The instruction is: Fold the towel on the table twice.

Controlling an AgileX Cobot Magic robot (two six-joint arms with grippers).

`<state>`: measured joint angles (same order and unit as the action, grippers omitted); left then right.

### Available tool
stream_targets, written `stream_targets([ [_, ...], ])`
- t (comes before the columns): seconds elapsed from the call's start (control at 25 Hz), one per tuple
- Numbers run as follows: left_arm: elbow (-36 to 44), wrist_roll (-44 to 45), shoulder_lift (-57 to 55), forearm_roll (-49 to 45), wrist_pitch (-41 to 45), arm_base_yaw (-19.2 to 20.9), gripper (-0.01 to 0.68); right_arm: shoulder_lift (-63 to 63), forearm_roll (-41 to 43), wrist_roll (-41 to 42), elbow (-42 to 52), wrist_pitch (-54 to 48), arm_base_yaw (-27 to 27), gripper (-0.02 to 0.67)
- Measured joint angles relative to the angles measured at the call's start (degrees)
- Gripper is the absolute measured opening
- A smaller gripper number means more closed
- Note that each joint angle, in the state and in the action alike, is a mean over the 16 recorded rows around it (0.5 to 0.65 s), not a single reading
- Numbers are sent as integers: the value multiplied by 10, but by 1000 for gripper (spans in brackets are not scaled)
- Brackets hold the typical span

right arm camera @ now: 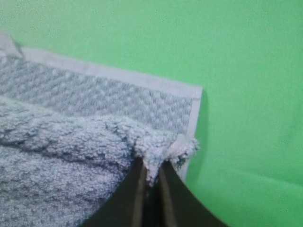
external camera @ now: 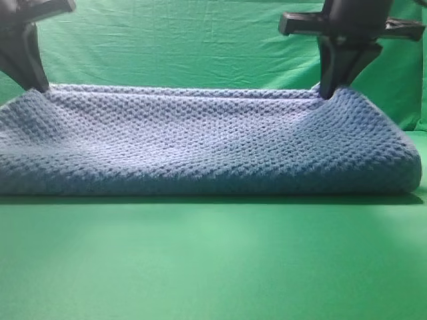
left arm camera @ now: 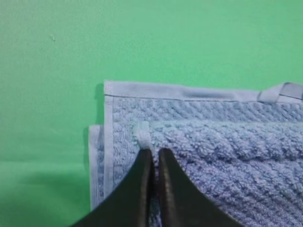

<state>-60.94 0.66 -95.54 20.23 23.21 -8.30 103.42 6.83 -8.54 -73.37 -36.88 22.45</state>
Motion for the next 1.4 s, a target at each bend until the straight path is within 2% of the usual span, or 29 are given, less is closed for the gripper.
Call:
stream_targets([
  [0.2,-17,0,-44,-1,-32,0,3,52,6,3,-37,30,-7,7],
  [0.36,-21,0,-63,-2,-51,0,56,75,9,4,-51,48,-10,62],
  [0.56,-27,1,-64,-3,-41,0,231,76,12,5,-56,51,-12,231],
  [0.76,-49,7,-42,-7,15,0,412,39,14,7,-56,26,-14,420],
  [0.84,-62,9,-28,-8,47,0,450,15,15,7,-56,6,-14,468],
  [0.92,-75,12,-11,-9,83,0,453,-14,16,8,-56,-18,-15,487],
  [1.0,-89,16,8,-10,120,0,424,-47,16,9,-56,-47,-15,469],
  [1.08,-102,21,29,-11,155,0,373,-84,16,9,-56,-77,-15,419],
  [1.4,-124,46,153,5,250,1,109,-241,8,11,-54,-194,-15,117],
])
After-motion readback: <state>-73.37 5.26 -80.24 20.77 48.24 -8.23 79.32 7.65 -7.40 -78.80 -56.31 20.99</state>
